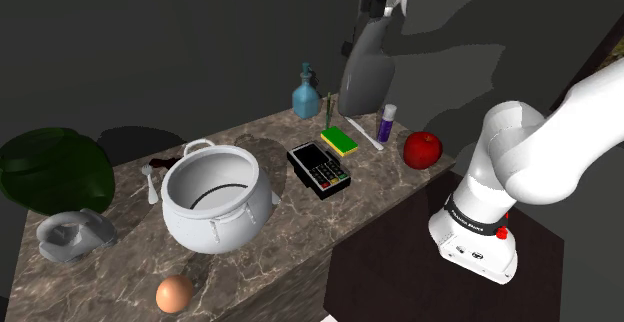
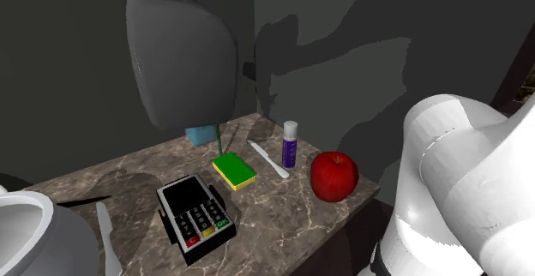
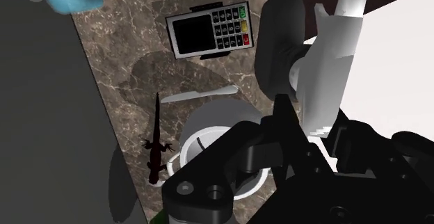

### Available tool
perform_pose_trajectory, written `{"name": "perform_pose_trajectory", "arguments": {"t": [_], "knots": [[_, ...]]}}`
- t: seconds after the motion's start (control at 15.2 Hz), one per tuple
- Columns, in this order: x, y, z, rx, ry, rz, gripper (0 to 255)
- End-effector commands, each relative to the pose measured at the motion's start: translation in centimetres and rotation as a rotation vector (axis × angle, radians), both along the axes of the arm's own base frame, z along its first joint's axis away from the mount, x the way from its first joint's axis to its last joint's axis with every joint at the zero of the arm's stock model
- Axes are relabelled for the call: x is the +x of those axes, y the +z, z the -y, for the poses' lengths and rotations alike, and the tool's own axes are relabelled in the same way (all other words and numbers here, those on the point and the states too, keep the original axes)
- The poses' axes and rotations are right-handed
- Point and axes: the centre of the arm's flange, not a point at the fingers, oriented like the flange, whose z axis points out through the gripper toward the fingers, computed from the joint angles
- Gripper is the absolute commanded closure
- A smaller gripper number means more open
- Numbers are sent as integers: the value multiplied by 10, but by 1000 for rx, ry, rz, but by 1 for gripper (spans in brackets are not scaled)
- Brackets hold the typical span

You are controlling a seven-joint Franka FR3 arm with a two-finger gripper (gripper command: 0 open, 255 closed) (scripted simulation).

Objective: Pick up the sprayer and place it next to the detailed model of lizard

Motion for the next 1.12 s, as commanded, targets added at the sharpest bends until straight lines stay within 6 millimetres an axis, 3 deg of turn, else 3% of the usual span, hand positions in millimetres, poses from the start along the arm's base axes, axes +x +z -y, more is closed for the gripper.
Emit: {"name": "perform_pose_trajectory", "arguments": {"t": [0.0, 1.06], "knots": [[12, -3, 0, 0, 0, 0, 255], [203, -93, 11, 0, 0, 0, 255]]}}
